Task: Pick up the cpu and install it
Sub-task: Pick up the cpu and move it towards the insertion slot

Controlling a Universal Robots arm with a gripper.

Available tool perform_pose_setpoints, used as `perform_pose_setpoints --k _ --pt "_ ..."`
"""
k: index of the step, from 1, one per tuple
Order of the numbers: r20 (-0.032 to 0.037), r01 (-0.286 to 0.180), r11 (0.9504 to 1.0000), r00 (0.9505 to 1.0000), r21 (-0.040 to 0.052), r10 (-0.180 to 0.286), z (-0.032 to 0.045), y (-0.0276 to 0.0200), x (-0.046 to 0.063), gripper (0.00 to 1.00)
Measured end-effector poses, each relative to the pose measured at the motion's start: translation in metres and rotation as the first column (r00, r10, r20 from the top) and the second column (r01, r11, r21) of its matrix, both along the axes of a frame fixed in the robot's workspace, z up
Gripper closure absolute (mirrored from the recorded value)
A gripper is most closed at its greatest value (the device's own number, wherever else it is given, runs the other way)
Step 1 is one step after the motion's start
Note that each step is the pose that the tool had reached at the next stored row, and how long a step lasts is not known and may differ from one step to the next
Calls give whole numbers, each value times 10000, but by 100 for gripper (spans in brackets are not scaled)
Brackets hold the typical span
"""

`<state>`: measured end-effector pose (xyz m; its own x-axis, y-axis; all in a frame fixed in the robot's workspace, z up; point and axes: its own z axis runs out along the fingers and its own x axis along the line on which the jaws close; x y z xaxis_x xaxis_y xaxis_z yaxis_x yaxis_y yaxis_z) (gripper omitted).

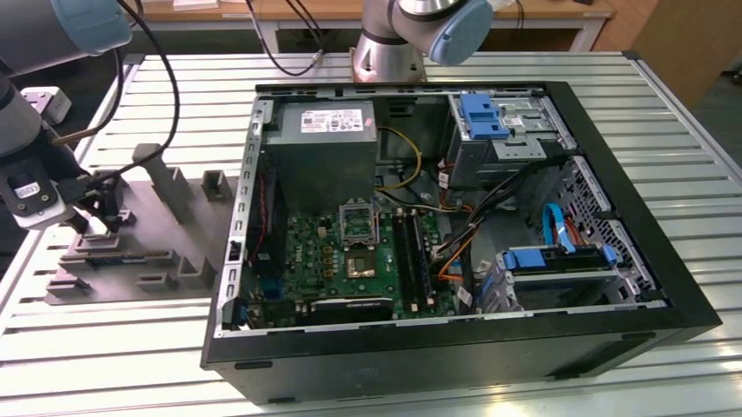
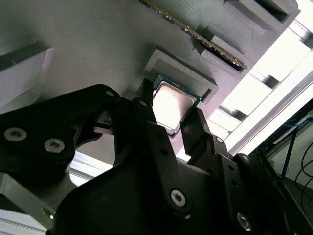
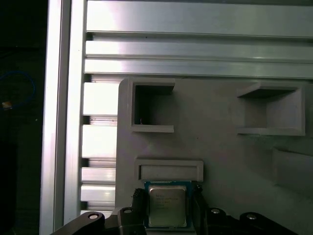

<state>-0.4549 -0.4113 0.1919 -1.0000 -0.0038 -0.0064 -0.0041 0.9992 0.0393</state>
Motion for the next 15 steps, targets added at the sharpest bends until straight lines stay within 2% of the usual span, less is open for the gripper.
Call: perform_pose_setpoints --k 15 --pt "3 0 10000 10000 1 0 56 0 0 53"
